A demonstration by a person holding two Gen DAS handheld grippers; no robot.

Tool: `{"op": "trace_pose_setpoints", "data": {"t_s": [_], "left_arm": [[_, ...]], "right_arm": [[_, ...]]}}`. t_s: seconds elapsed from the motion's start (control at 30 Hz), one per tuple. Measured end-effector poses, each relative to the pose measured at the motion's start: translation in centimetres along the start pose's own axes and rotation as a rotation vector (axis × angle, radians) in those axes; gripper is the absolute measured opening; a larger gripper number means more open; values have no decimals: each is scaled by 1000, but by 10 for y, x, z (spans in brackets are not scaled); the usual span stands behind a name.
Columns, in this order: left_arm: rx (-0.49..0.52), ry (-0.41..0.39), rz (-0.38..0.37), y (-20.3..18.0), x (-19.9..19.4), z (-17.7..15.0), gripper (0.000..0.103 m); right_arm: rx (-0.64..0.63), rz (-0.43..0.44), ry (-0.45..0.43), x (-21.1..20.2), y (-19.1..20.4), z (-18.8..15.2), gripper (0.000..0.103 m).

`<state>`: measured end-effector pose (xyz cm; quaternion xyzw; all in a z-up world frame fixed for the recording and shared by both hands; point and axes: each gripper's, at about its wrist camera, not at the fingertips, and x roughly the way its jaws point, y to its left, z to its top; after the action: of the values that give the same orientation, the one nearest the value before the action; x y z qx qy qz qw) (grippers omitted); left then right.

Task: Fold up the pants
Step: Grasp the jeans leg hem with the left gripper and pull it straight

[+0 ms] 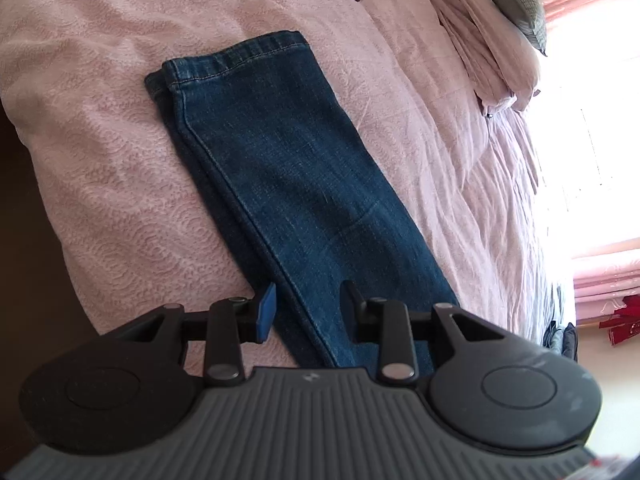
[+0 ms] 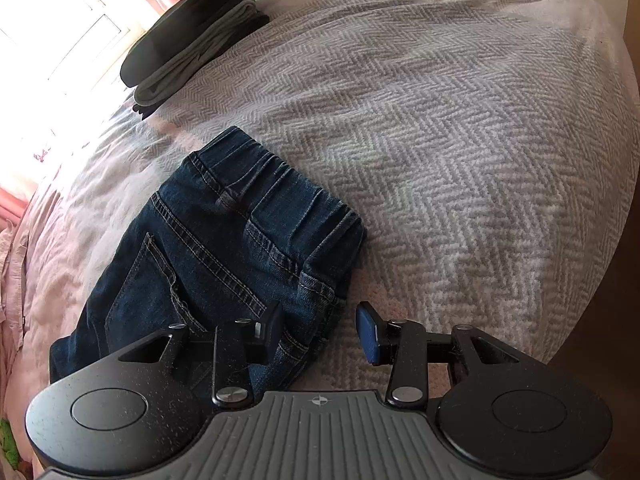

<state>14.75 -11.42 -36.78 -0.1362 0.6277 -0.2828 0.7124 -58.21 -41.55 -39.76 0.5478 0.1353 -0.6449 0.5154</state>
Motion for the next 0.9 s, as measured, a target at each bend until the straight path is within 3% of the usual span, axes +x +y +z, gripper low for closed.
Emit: {"op": "trace_pose_setpoints", "data": {"t_s": [0.07,0.13,0.2,0.3,0.47,0.57,0.67,0.77,0.83,0.9], "left_arm": [[10,-8,5,-1,-1,-1,23],[41,-23,12,-3,-5,-2,1],[72,-38,-4,-4,-13,-4,0],[165,-60,-3,-7,-24,-11,0],[291,-1,128,3,15,-13,6],[391,2,185,-14,11,-12,9],[489,-61,286,-24,-12,-7,22],[471,-134,403,-26,-31,7,20],[475,-158,404,-35,-35,11,20],[514,-163,357,-53,-32,9,20]], "right_arm": [[-8,-1,-1,0,0,0,37],[-11,-3,-5,-1,0,1,37],[-12,-5,-20,-2,0,1,37],[-2,-16,-51,-4,0,5,37],[27,-18,-31,1,-5,14,36],[35,-25,-14,0,-7,19,37],[-21,-31,-16,-4,-3,24,37],[-83,-52,-51,-9,5,29,37],[-103,-48,-73,-11,8,32,37],[-134,-46,-80,-11,11,36,37]]}}
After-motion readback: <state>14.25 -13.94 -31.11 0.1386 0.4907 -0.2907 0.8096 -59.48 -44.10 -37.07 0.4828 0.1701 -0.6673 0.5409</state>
